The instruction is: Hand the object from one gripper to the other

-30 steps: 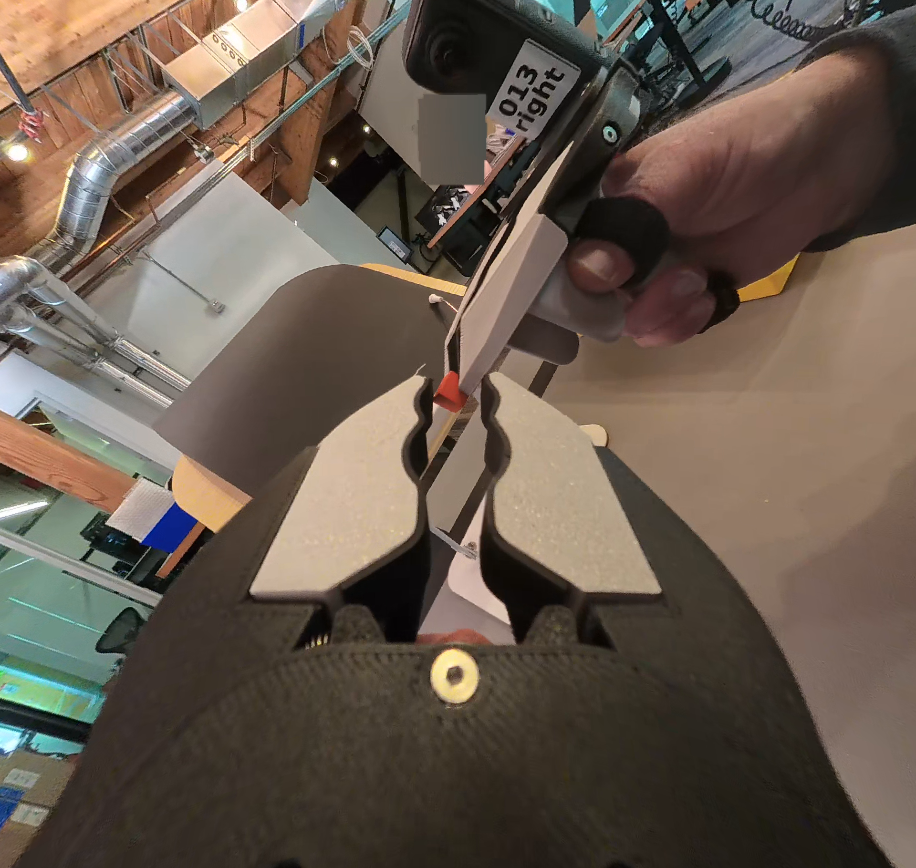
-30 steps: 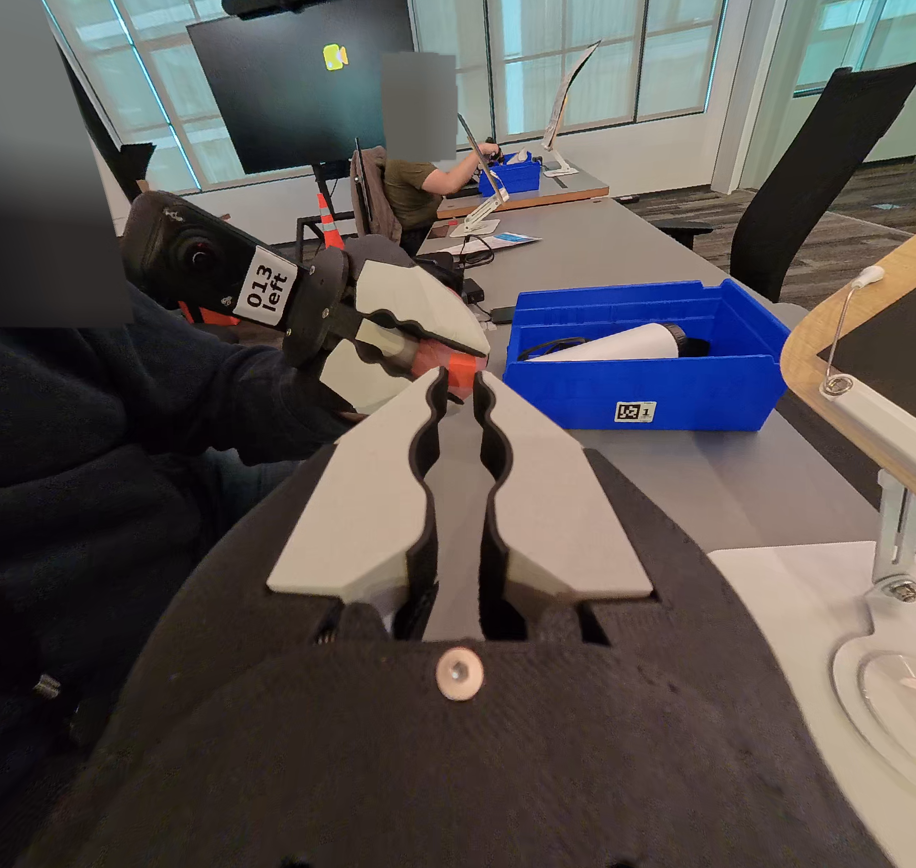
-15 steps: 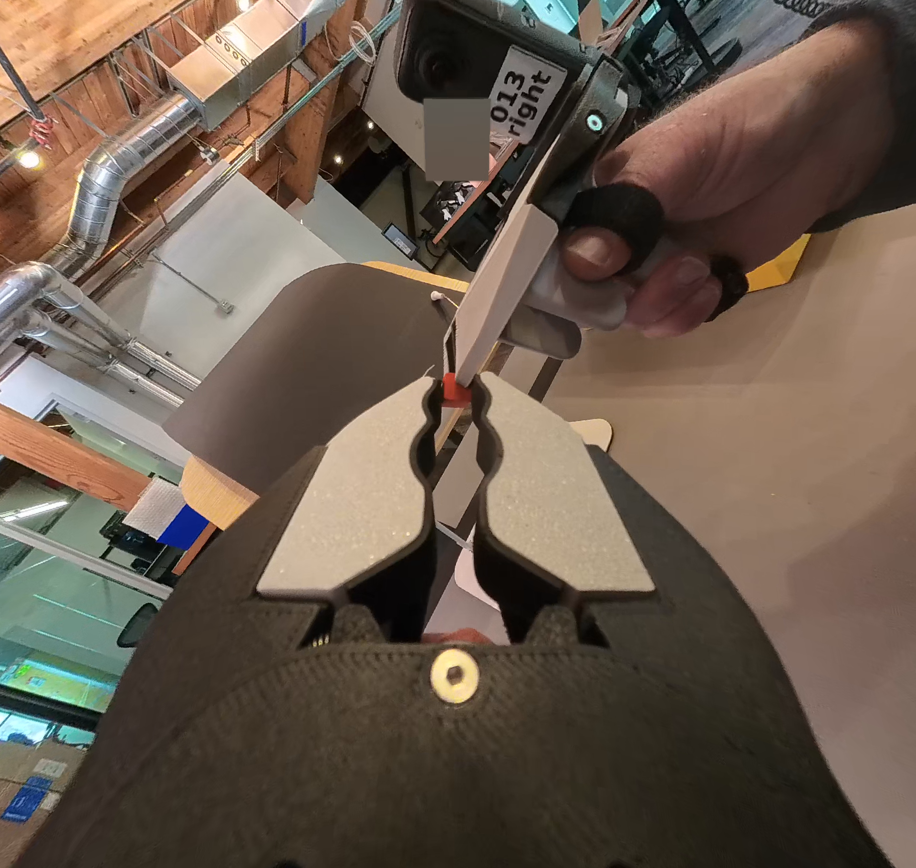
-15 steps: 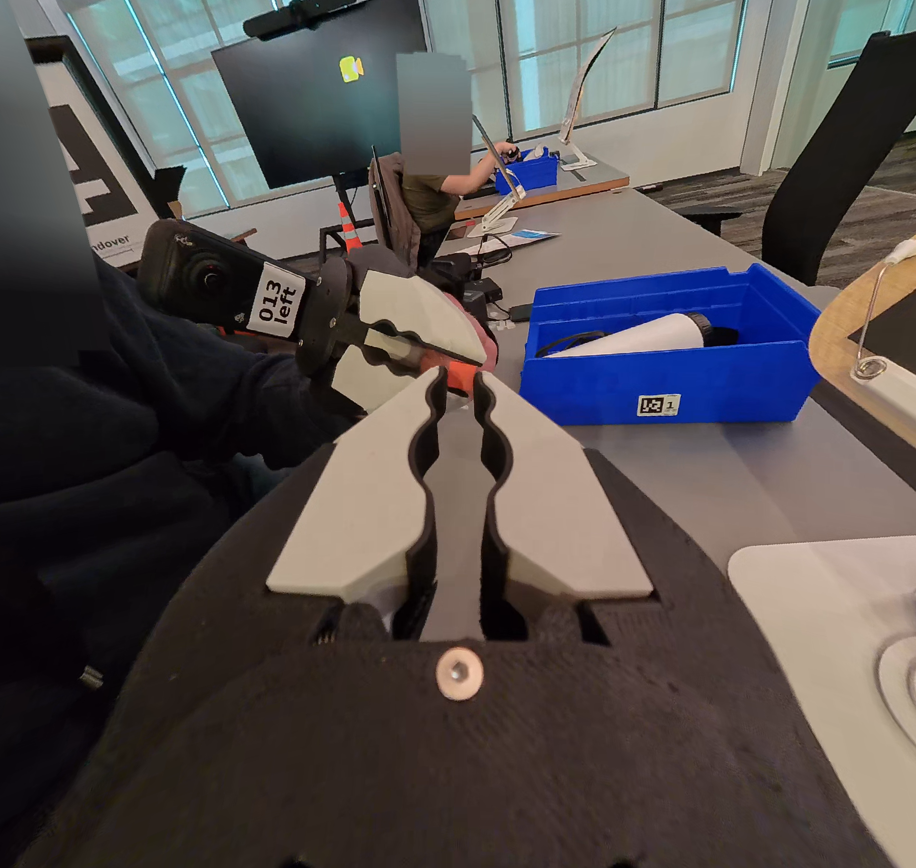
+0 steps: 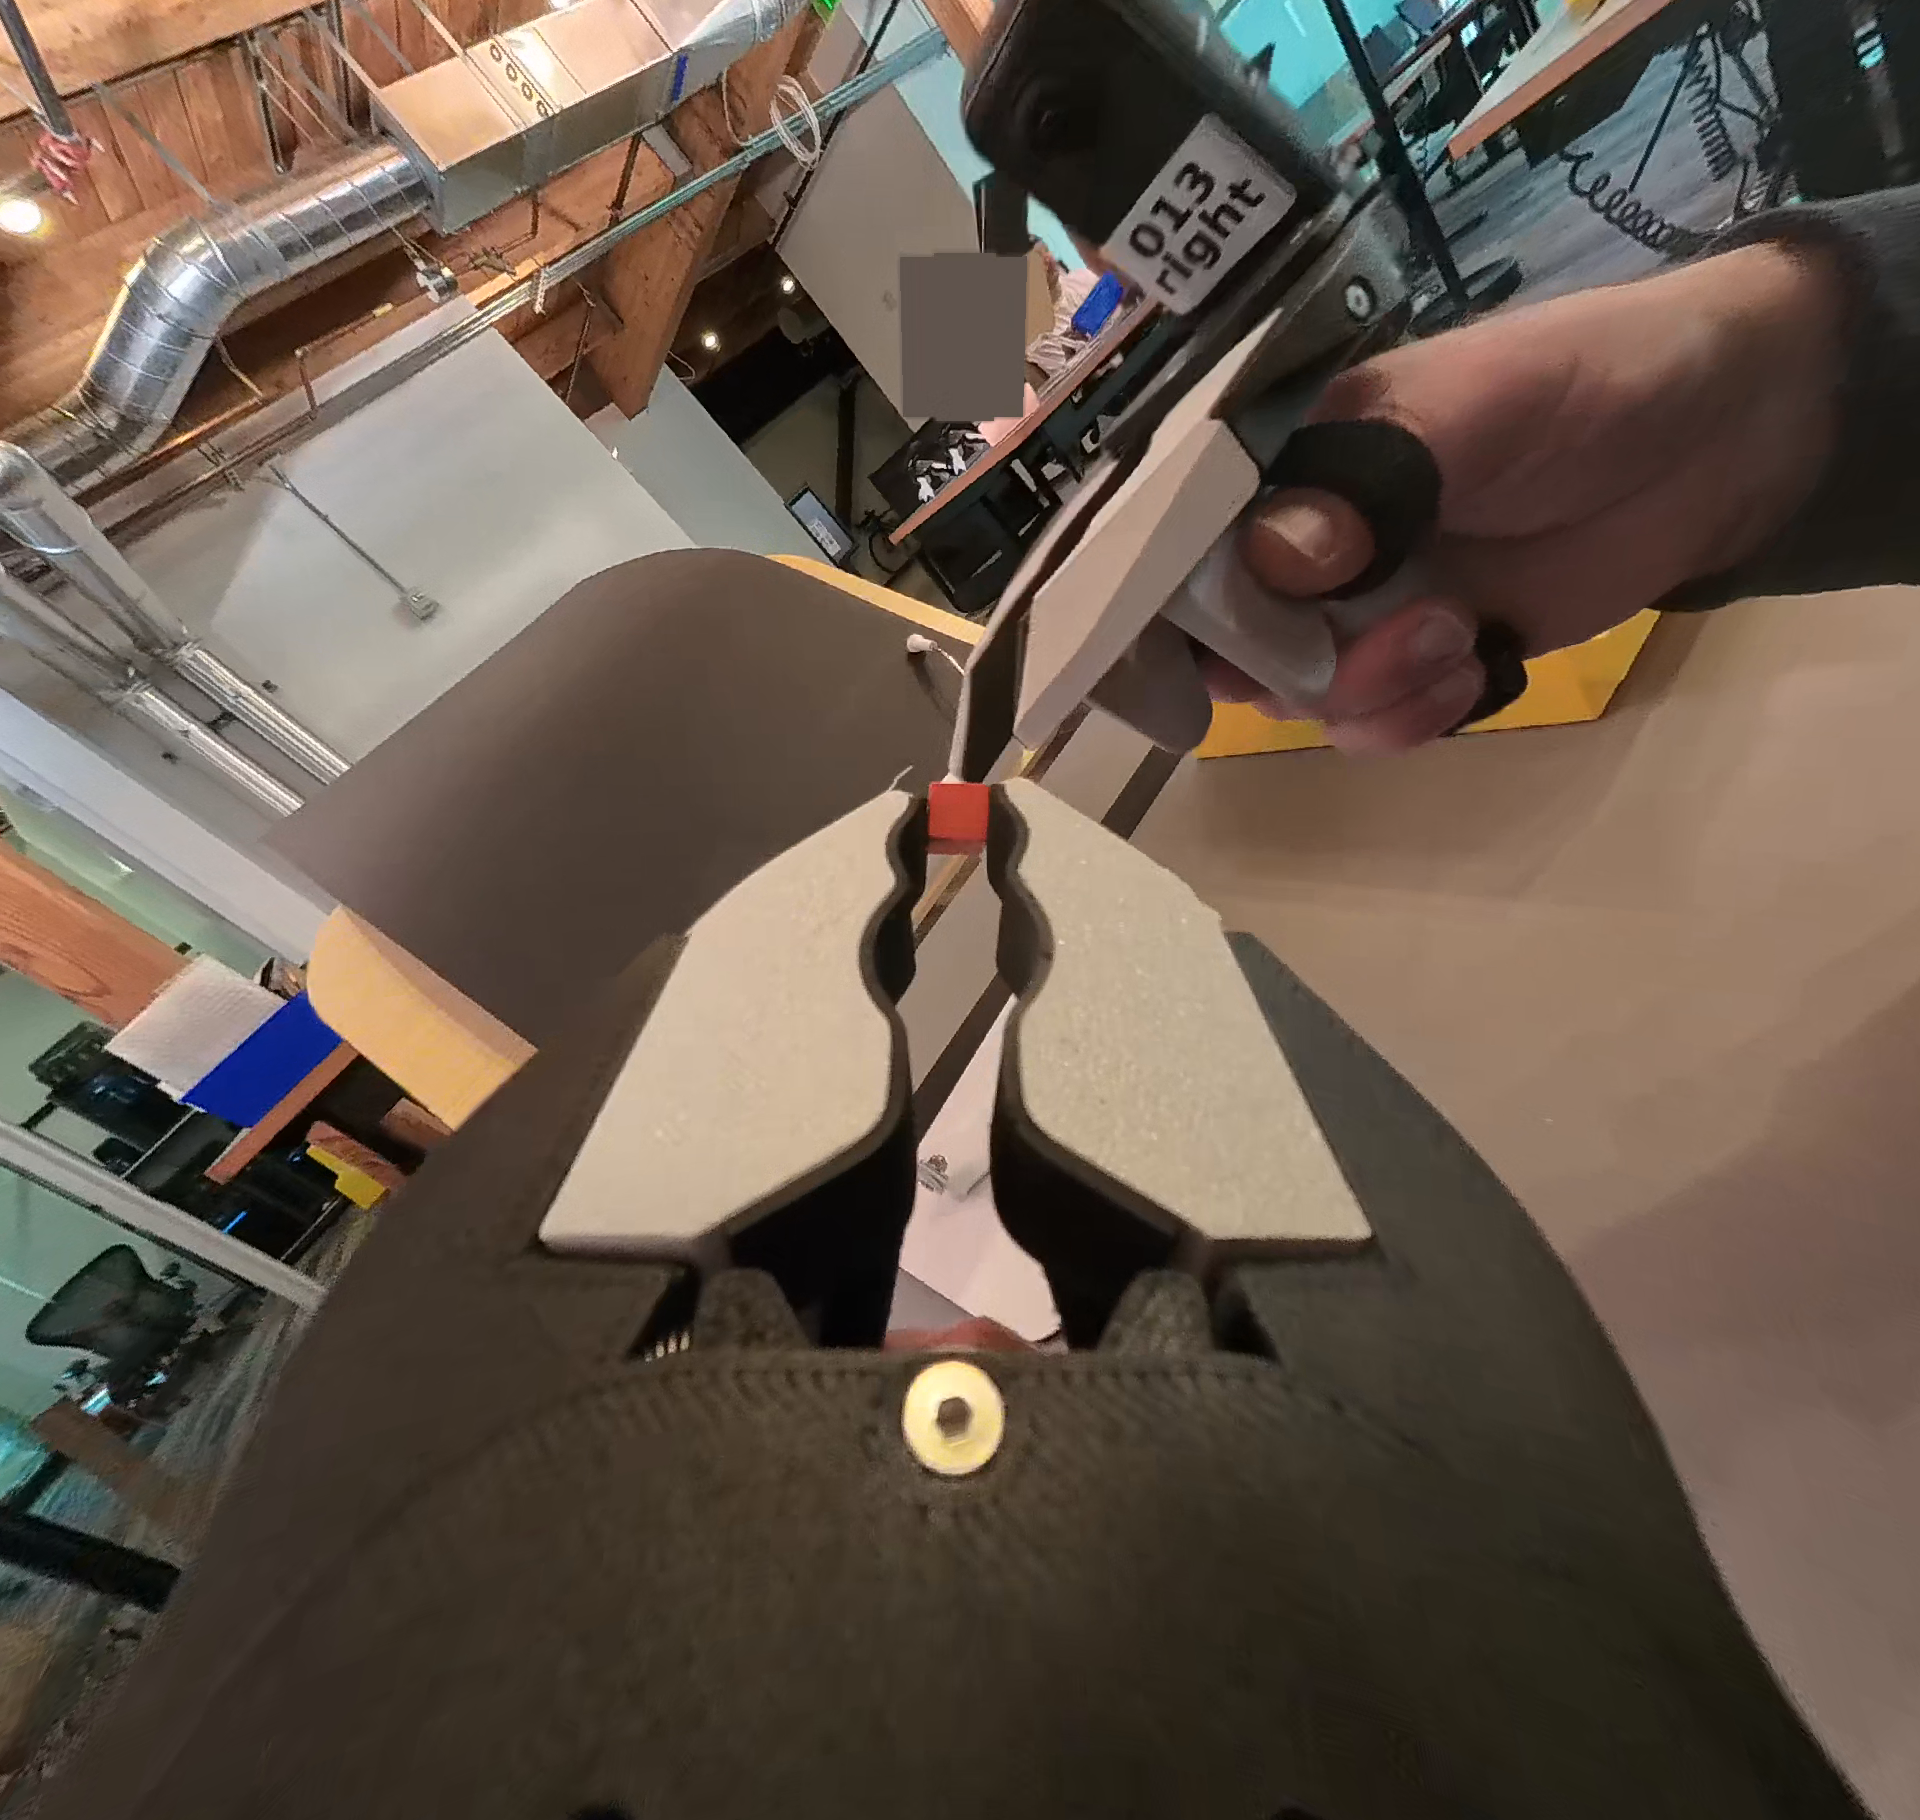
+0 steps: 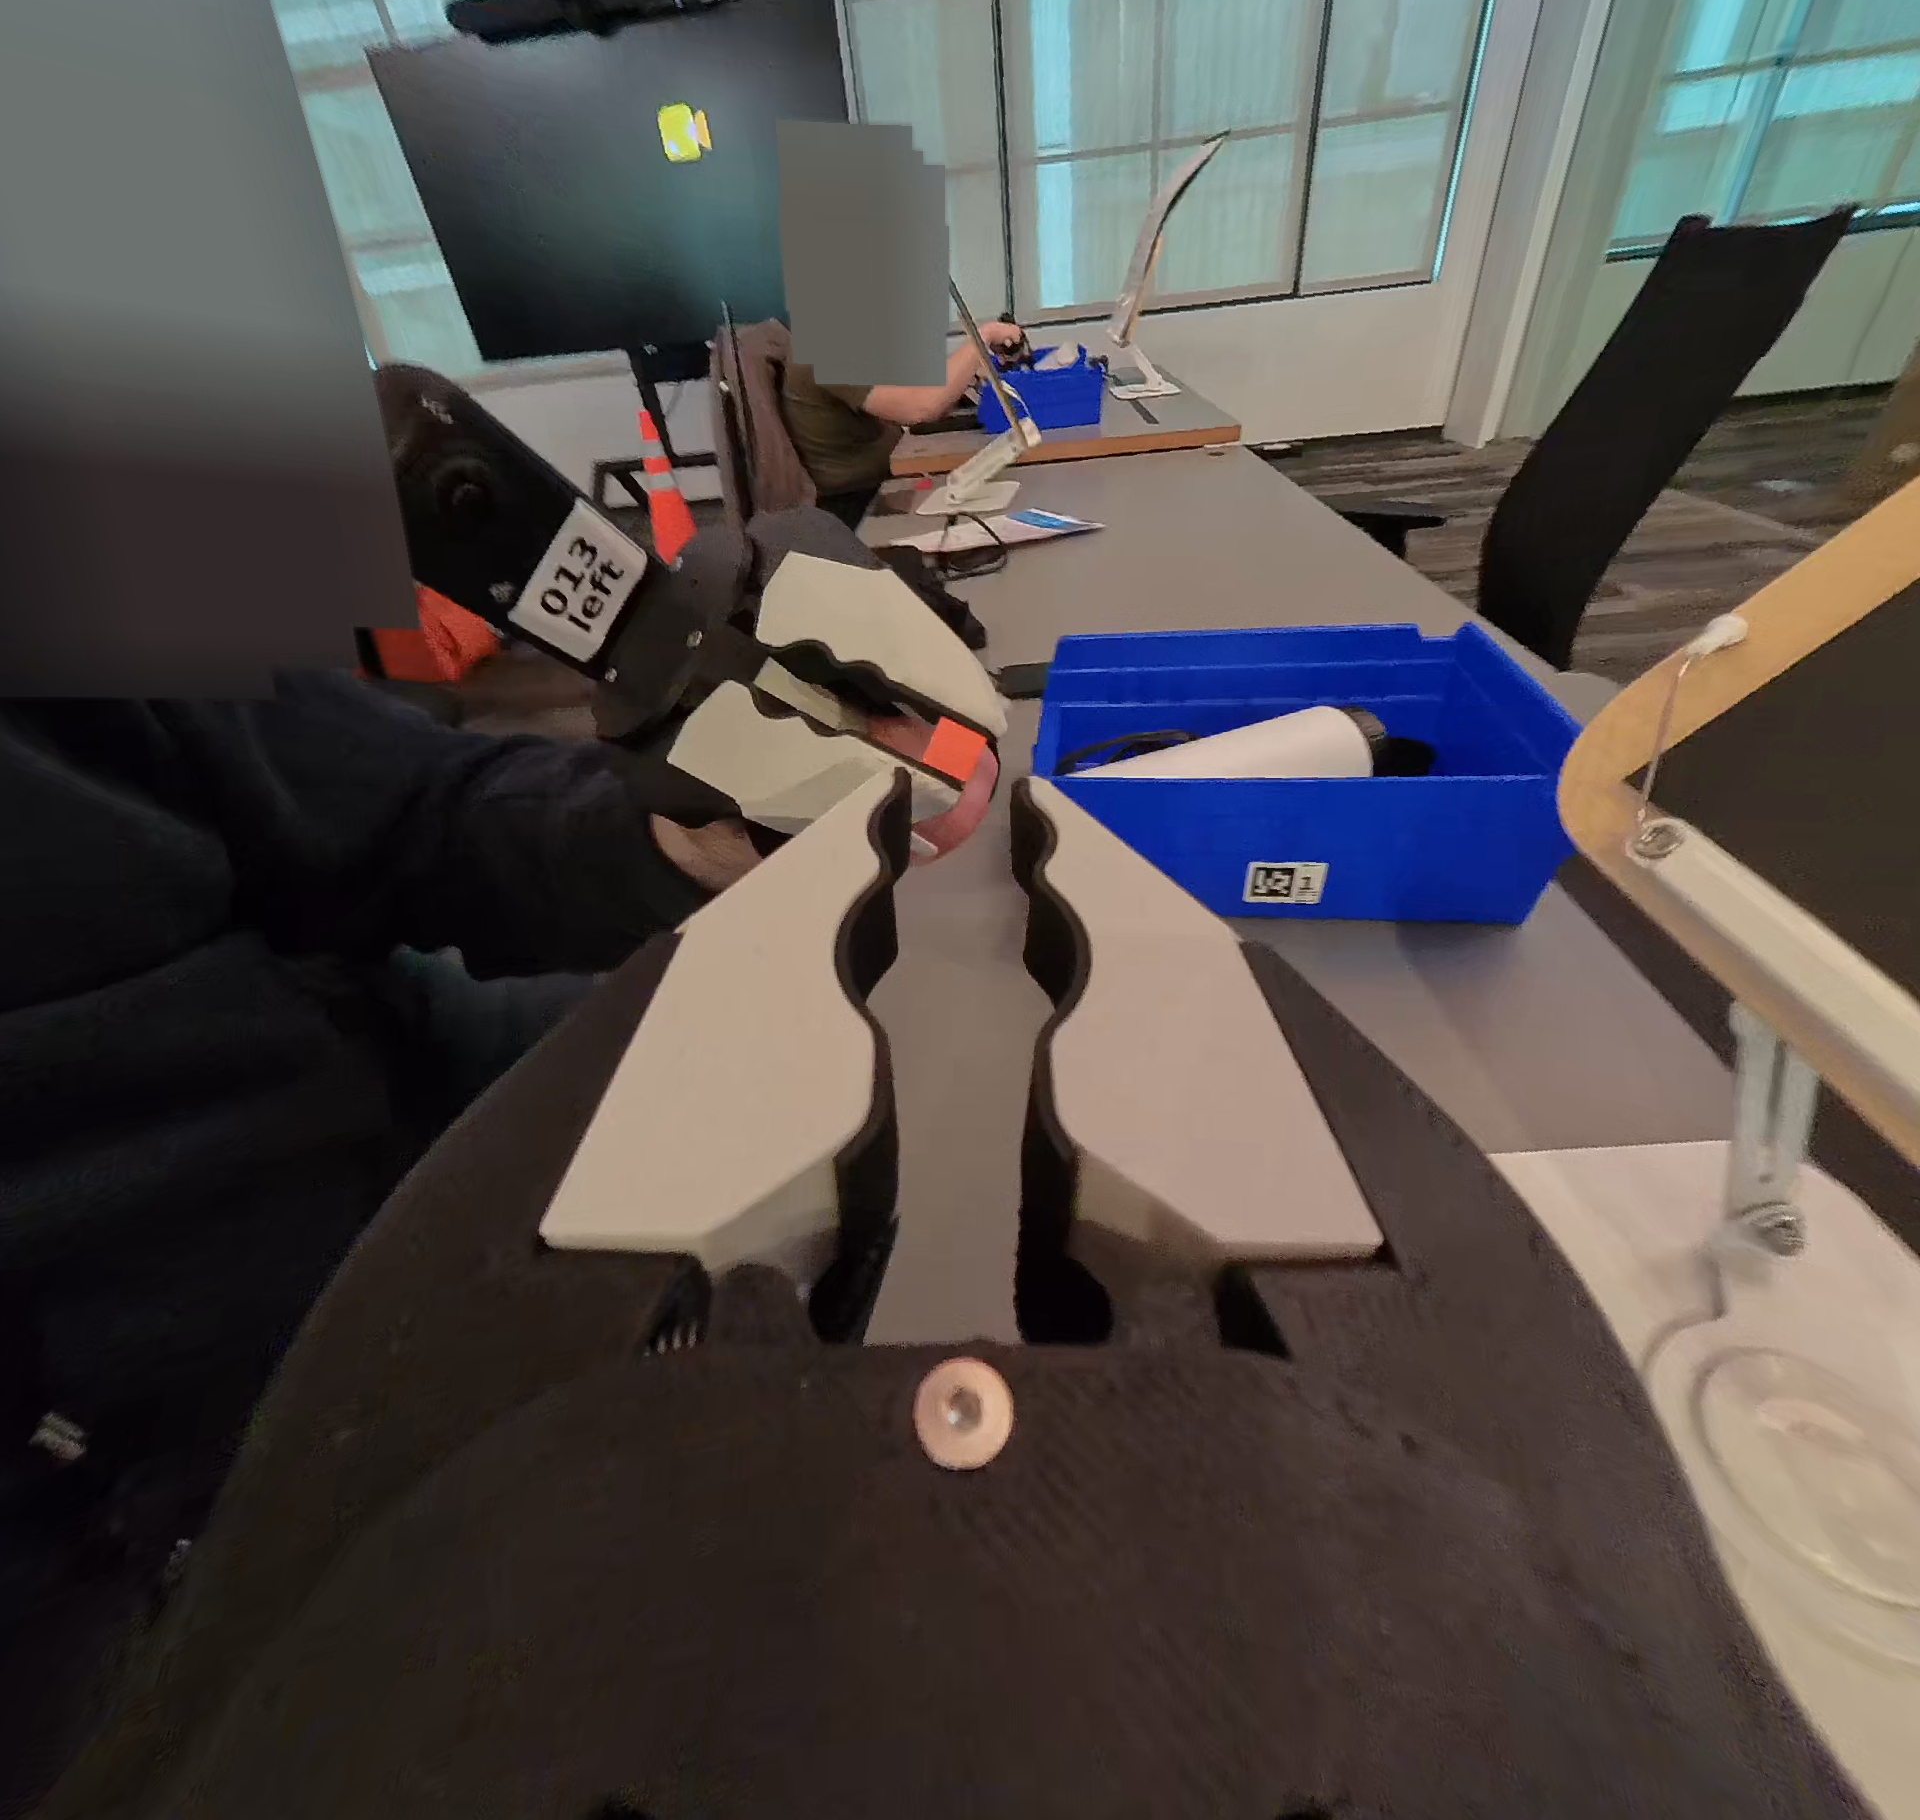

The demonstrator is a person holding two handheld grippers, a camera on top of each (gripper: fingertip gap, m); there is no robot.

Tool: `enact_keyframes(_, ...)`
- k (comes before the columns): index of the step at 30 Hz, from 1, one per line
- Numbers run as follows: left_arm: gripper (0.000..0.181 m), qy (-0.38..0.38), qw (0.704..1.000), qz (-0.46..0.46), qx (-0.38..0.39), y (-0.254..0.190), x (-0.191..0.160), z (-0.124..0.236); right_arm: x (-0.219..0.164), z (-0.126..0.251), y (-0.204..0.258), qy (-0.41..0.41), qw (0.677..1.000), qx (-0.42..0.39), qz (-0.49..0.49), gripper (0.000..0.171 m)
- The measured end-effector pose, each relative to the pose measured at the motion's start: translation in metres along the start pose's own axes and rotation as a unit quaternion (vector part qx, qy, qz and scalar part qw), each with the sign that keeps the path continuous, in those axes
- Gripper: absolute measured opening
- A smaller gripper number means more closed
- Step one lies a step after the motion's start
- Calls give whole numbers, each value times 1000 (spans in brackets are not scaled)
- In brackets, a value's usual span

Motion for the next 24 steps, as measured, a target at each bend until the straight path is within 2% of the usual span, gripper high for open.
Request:
enact_keyframes(2,10,0,1000,10,-8,-1,0,-1,3,-1,4,3,999,-15,41,15)
enact_keyframes(5,10,-17,996,69,-48,-4,3,-3,4,0,10,30,986,-62,155,17)
enact_keyframes(9,10,-60,971,205,-105,7,5,0,4,2,16,61,951,-103,284,14)
enact_keyframes(12,10,-73,950,269,-138,13,4,-1,2,1,21,70,925,-118,354,15)
enact_keyframes(17,10,-116,899,384,-176,14,11,-3,4,-7,26,57,877,-176,444,19)
enact_keyframes(21,10,-175,828,496,-192,12,13,-5,7,-9,28,38,844,-216,490,17)
enact_keyframes(24,10,-197,795,539,-199,6,12,-8,6,-11,31,31,833,-220,507,15)
Point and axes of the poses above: each gripper's, where its closed fingertips meet, z back along the fingers, x out of its top, y = z × x across the jaws, the point moved 4 cm from there along z, back along the fingers, and after that the axes turned 6 degrees about -z, right-handed, at the moved point
